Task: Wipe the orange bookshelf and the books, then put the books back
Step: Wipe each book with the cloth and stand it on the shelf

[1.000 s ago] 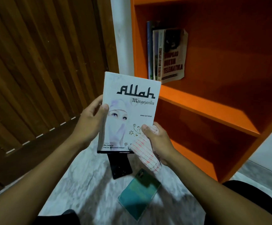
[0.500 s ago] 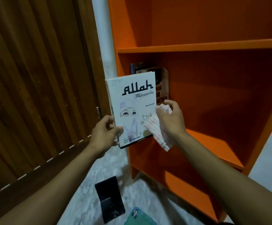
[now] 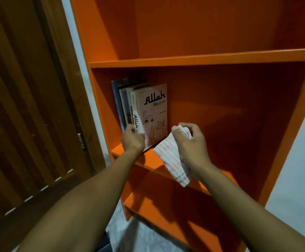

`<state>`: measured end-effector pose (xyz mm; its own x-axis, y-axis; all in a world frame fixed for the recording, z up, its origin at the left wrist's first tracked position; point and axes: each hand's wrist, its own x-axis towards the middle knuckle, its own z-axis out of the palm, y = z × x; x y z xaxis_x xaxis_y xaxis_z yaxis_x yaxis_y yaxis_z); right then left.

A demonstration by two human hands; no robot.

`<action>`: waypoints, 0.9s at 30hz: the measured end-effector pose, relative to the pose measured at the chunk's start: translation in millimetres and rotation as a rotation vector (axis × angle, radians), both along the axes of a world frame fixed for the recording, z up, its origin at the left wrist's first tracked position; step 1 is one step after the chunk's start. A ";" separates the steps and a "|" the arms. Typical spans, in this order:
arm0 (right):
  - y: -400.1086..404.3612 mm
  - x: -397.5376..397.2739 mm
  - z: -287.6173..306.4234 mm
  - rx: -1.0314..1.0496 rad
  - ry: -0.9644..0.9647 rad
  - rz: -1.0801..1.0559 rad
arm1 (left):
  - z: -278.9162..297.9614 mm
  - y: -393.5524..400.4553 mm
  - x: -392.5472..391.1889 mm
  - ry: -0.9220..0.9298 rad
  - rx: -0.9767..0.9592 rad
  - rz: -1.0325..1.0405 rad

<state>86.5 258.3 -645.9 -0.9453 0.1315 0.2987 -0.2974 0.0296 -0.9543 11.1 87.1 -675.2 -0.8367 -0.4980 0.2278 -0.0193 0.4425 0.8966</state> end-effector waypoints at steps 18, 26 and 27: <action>16.7 -4.7 -21.6 -0.074 -0.048 0.071 | 3.3 25.4 -55.6 -0.038 0.058 0.294; -8.6 31.8 -34.5 -0.009 -0.193 0.248 | -25.8 -21.4 27.1 0.255 -0.189 0.100; -14.6 36.6 -38.3 -0.001 -0.227 0.283 | -33.0 -31.5 40.3 0.275 -0.210 0.082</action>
<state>123.1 243.7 -684.2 -0.9865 -0.1443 0.0772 -0.0744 -0.0248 -0.9969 51.4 55.6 -708.2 -0.6890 -0.4798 0.5433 0.1668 0.6245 0.7630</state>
